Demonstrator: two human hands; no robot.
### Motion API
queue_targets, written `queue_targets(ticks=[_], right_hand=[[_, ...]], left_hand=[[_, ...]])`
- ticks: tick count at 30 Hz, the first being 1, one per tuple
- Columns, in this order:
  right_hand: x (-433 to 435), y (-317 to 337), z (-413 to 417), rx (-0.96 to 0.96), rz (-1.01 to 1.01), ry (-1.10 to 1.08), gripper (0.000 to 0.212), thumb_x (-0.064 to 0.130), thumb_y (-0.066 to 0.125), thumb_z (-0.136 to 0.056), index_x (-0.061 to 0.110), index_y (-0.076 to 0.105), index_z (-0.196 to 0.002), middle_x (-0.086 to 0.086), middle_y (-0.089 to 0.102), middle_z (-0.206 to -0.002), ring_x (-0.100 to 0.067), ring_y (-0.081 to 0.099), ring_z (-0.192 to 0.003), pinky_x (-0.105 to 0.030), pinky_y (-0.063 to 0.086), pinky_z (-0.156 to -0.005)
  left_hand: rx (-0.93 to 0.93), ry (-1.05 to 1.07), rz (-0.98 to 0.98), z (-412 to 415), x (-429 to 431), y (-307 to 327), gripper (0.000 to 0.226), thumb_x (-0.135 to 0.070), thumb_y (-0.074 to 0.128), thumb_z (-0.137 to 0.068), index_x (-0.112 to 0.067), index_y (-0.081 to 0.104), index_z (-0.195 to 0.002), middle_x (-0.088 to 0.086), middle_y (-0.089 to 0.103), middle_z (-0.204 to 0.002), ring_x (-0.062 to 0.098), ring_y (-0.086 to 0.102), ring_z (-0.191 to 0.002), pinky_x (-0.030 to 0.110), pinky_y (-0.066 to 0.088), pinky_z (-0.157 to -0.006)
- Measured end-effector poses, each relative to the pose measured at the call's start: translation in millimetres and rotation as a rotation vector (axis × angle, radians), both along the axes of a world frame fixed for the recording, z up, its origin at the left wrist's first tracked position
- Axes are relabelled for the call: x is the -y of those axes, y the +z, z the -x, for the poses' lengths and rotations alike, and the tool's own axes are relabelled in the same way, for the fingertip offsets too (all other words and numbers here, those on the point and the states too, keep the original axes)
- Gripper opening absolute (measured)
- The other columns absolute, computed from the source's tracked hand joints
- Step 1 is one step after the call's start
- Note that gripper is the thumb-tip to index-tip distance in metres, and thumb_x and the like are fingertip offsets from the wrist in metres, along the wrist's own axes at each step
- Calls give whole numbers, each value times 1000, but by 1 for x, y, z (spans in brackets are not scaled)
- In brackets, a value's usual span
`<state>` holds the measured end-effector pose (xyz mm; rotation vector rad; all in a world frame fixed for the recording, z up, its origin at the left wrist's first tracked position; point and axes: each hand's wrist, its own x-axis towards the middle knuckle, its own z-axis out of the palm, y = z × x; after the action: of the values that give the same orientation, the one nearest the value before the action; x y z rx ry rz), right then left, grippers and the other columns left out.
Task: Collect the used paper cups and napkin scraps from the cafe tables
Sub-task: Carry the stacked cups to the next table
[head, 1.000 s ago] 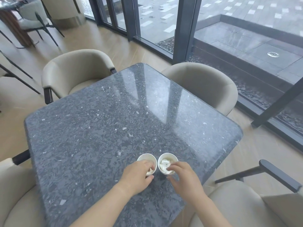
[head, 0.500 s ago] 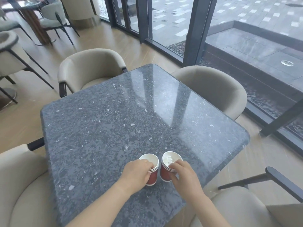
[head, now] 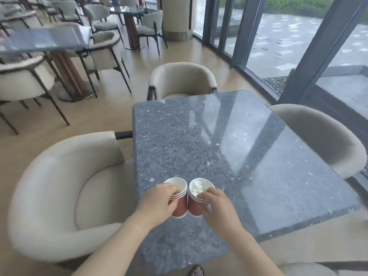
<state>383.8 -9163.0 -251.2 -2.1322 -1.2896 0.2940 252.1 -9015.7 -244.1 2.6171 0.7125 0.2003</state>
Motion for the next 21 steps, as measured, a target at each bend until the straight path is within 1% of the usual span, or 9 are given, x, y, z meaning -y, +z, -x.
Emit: queue_targets(ticks=[2,4,9,14,15,17,18,19,21], right_hand=[[-12,10,35,7,-17,84,16,14,58,-86,20,67,-97,6,60,-97,-17,52,-95,-28,44,-75],[-23,18,71,16,-27,163,17,15,58,-85,20,68,-98,5,61,-98,-18,53,-95,-31,46,-75],[-43,28,173,18,-59,369,22,12,59,-82,23,68,-99,7,62,-97,-18,53,-93,-29,46,-72],[-65,31,283,-15,-78,609,26,11,58,-80,26,68,-98,9,62,-94,-16,53,-87,-30,48,-69],[-71,32,304,-11,-79,660,24,13,57,-81,25,68,-97,9,62,-93,-15,53,-86,-26,47,-70],[-80,35,345,29,-88,741,19,20,56,-82,28,69,-94,13,62,-91,-11,52,-84,-11,38,-66],[-85,36,363,41,-94,785,19,21,55,-83,29,69,-93,13,62,-90,-10,51,-83,-8,36,-63],[-91,37,382,40,-94,842,19,21,54,-84,29,69,-93,12,62,-90,-12,51,-83,-10,36,-61],[-102,39,417,24,-79,952,19,19,53,-86,27,69,-94,10,61,-91,-14,52,-82,-24,43,-62]], left_hand=[[47,81,-6,46,-1,9,17,-28,55,-79,-28,61,-95,-9,63,-93,14,58,-90,30,47,-69],[77,160,-9,93,1,16,16,-28,56,-79,-28,61,-93,-9,63,-92,14,58,-90,30,47,-69],[91,365,1,214,15,24,14,-28,53,-80,-26,59,-93,-9,62,-92,13,58,-86,35,49,-69],[145,570,65,336,32,31,12,-18,55,-80,-23,63,-87,-6,62,-84,16,59,-81,36,48,-72],[144,626,65,359,37,32,13,-17,55,-80,-24,63,-88,-6,62,-84,16,58,-81,36,49,-71],[141,743,54,404,47,34,16,-18,54,-80,-26,63,-89,-7,62,-85,15,58,-80,37,49,-71],[137,806,41,424,53,35,16,-19,53,-80,-27,62,-90,-8,62,-86,14,57,-78,37,50,-69],[130,869,22,443,59,37,16,-20,53,-80,-29,61,-90,-9,61,-86,12,56,-74,36,50,-67],[112,977,-8,477,68,41,13,-22,52,-80,-28,60,-89,-10,60,-86,11,54,-70,35,49,-64]])
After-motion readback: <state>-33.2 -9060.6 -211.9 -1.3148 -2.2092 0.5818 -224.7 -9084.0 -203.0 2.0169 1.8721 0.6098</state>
